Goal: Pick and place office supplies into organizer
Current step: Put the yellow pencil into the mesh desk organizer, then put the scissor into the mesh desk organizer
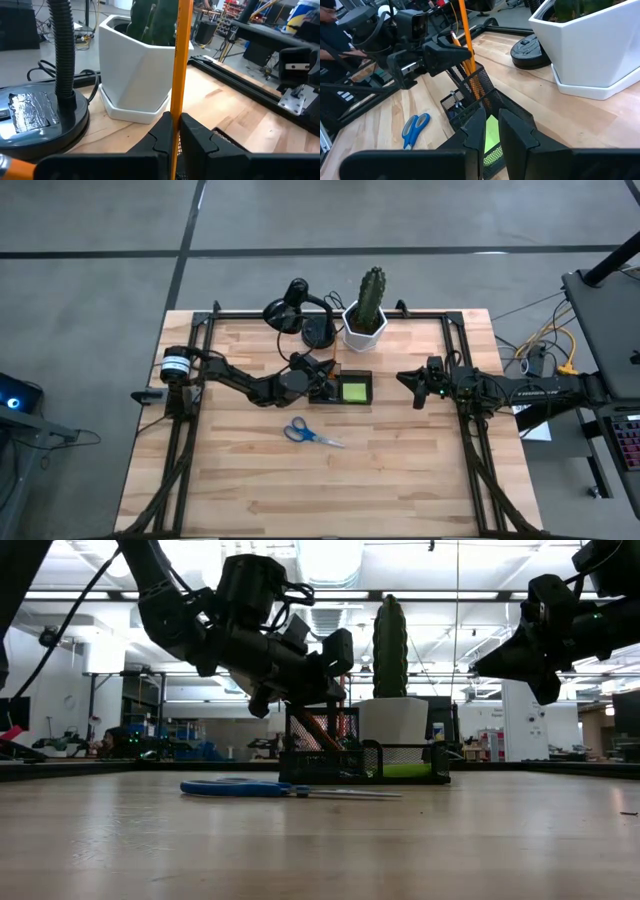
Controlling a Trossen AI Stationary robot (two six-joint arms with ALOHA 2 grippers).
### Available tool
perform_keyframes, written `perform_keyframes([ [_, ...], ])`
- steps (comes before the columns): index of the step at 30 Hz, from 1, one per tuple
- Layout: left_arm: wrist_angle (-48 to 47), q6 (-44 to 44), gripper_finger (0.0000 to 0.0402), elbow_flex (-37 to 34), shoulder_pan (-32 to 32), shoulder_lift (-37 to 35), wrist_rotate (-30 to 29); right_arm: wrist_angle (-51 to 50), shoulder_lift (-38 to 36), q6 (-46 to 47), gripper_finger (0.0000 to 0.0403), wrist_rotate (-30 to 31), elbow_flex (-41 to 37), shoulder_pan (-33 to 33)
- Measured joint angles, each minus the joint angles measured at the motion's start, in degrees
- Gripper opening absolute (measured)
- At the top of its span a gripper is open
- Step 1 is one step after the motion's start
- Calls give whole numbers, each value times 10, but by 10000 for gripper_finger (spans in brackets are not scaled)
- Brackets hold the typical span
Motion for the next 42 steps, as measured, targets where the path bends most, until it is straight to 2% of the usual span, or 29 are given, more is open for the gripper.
perform_keyframes([
  [12,1,-7,26,0,0,0,1,0,0,0,43,0,0,0],
  [17,51,-7,32,0,0,-1,10,0,0,0,43,0,0,0],
  [26,60,-7,5,-1,-2,-1,32,0,0,0,43,0,0,0],
  [36,102,8,6,0,-9,-5,35,0,0,0,43,0,0,0],
  [42,118,28,7,0,-12,-9,79,0,0,0,43,0,0,0],
])
